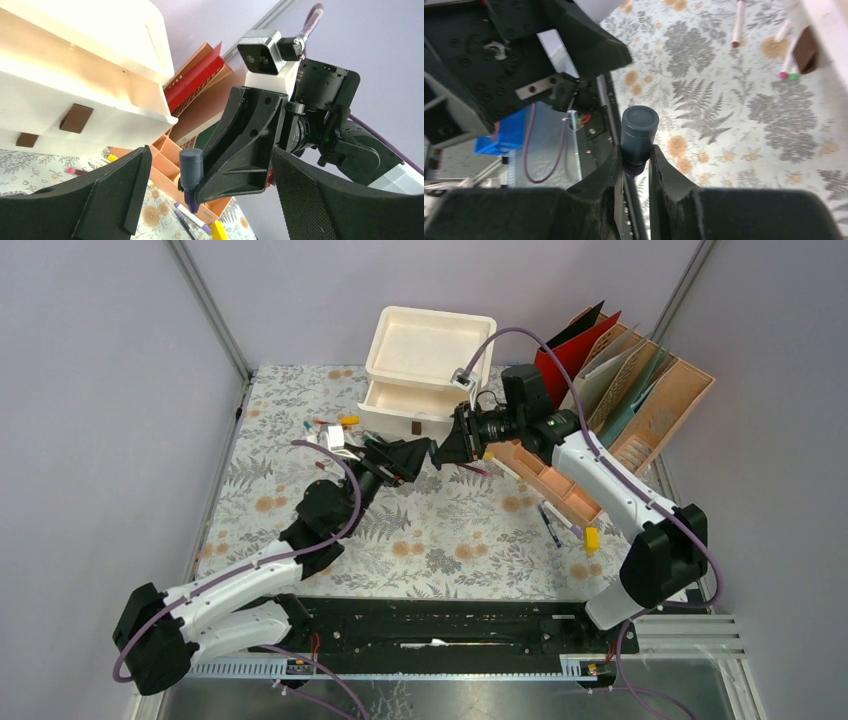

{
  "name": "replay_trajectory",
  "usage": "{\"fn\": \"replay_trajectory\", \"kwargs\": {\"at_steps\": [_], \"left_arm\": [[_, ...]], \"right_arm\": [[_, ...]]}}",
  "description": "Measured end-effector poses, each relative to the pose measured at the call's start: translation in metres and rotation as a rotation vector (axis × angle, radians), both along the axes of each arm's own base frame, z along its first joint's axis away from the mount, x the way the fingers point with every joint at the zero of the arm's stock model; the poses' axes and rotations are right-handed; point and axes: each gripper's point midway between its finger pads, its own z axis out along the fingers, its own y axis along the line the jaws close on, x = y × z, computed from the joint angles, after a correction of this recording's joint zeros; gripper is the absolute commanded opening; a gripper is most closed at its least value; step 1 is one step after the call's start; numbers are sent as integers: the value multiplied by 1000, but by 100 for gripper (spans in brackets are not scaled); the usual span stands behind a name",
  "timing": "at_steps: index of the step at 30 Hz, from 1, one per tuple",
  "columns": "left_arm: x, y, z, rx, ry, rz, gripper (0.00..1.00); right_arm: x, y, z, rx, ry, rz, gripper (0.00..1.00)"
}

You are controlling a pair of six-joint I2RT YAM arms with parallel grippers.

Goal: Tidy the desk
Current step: Place the stationery in the drawer.

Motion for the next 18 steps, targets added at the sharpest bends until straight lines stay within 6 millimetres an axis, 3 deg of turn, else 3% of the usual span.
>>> {"fn": "replay_trajectory", "kwargs": {"at_steps": [9,18], "left_arm": [[5,58,4,187,-66,157,99],[34,104,-41,341,31,199,99]], "right_arm": [[44,-21,11,-194,-354,-79,0],[108,-41,42,-394,-705,-166,0]]}}
